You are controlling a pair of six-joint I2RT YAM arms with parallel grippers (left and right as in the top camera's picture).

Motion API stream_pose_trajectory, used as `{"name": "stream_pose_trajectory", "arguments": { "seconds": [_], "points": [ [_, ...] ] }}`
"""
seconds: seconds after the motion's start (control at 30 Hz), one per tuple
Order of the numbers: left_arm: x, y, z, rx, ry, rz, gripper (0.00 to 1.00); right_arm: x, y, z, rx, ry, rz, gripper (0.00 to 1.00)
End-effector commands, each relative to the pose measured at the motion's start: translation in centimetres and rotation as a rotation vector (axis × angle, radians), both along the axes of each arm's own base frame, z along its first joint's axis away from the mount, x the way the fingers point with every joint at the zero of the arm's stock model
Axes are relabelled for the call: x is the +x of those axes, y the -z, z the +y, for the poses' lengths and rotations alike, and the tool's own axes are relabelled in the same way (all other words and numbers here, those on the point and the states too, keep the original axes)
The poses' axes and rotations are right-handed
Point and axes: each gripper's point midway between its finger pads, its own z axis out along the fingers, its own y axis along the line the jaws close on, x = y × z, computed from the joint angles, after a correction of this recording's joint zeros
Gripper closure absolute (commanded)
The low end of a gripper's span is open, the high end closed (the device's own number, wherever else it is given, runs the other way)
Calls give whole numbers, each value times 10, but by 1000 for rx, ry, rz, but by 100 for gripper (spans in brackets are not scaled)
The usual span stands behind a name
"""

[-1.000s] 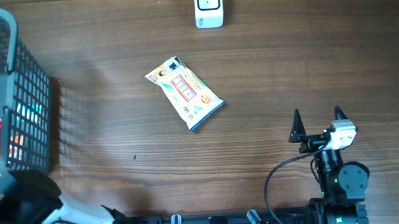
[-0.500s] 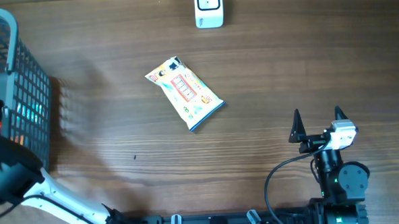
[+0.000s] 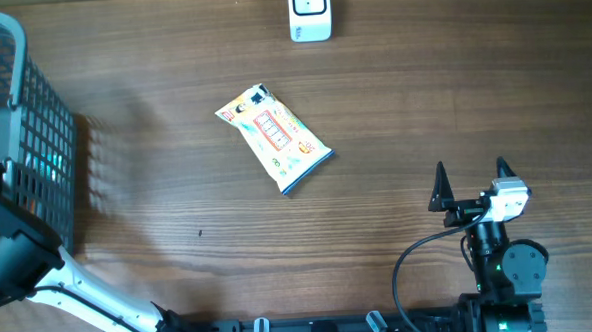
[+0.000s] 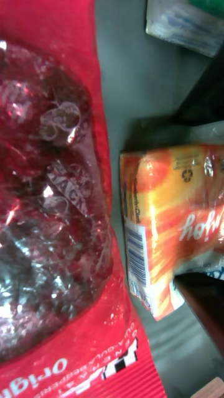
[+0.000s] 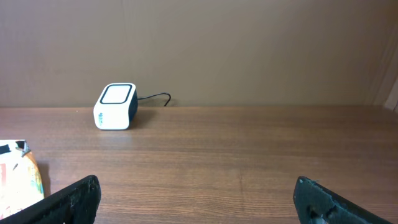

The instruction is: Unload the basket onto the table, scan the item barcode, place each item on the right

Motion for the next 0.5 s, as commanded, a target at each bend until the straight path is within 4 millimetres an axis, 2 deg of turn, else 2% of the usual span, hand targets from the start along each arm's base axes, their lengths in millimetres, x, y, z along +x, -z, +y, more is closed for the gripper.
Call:
{"name": "stream_pose_trajectory", "arguments": {
  "seconds": [0.0,0.07,0.2,0.27,0.37,0.47],
  "points": [
    [1,13,-11,-67,24,-20,51,0,-2,-3,8,15,-9,0],
    [-4,12,-8,-51,26,5,71,0,-2,-3,8,15,-9,0],
    [-16,2,-3,-22,34,75,96,0,-2,-3,8,15,-9,0],
    [-15,-10,-3,-27,33,79,96,0,-2,-3,8,15,-9,0],
    [-8,-43,2,-20,31,58,96,0,-2,-3,8,15,-9,0],
    [10,-98,6,1,26,-38,96,0,-2,-3,8,15,-9,0]
  ]
}}
